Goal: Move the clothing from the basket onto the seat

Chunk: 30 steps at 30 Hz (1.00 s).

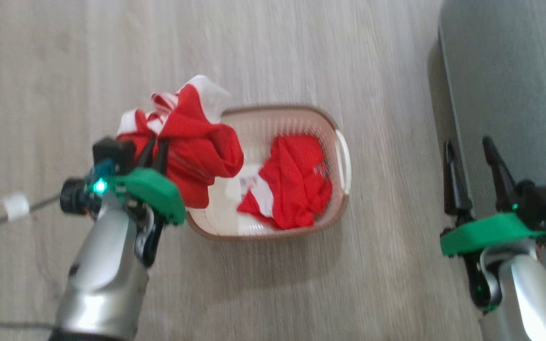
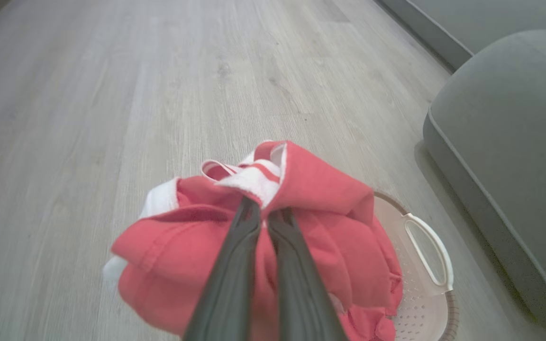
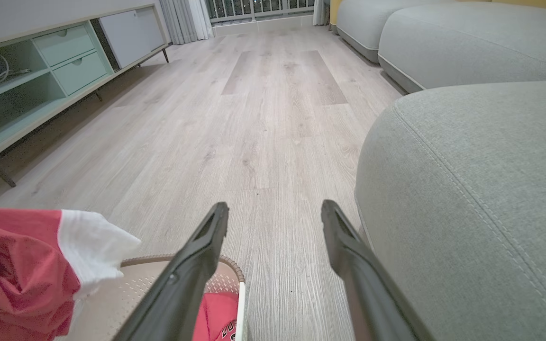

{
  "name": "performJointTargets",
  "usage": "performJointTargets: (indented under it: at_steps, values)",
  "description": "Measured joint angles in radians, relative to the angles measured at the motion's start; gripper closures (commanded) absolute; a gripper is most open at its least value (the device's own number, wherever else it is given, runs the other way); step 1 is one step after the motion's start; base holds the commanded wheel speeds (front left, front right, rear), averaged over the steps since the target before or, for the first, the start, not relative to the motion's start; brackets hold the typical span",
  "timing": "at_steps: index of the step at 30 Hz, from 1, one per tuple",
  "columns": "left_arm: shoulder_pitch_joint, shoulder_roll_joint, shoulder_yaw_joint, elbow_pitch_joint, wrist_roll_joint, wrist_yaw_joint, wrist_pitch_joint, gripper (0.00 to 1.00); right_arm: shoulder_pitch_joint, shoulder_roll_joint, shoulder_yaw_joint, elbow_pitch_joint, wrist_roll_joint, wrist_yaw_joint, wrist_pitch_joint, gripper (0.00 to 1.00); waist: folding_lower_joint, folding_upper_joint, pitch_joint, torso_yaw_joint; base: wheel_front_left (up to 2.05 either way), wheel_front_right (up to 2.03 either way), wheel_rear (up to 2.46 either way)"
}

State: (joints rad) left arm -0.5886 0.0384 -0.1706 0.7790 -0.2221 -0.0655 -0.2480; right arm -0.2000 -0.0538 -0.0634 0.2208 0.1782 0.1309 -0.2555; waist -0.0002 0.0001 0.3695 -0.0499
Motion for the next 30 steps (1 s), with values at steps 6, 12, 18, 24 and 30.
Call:
performJointTargets:
  at_steps: [6, 12, 18, 24, 30]
  values:
    - [0.220, 0.000, 0.026, -0.197, -0.016, 0.027, 0.000, 1.00, 0.082, -0.017, -0.009, 0.018, -0.015, 0.000, 0.000, 0.00, 0.0000, 0.0000, -0.142, 0.048, 0.00, 0.00, 0.00]
    - [0.350, 0.007, 0.048, -0.293, -0.016, 0.042, 0.000, 1.00, 0.160, -0.026, -0.013, 0.034, -0.020, 0.000, 0.000, 0.00, 0.0000, 0.0000, -0.265, 0.082, 0.00, 0.00, 0.00]
    - [0.386, 0.023, 0.055, -0.339, -0.016, 0.044, 0.000, 1.00, 0.176, -0.042, 0.001, 0.038, -0.020, 0.000, 0.000, 0.00, 0.0000, 0.0000, -0.333, 0.104, 0.00, 0.00, 0.00]
    - [0.391, 0.026, 0.055, -0.351, -0.016, 0.051, 0.000, 1.00, 0.177, -0.043, 0.011, 0.040, -0.020, 0.000, 0.000, 0.00, 0.0000, 0.0000, -0.343, 0.103, 0.00, 0.00, 0.00]
    - [0.391, 0.028, 0.053, -0.363, -0.016, 0.052, 0.000, 1.00, 0.177, -0.044, 0.016, 0.042, -0.020, 0.000, 0.000, 0.00, 0.0000, 0.0000, -0.340, 0.099, 0.00, 0.00, 0.00]
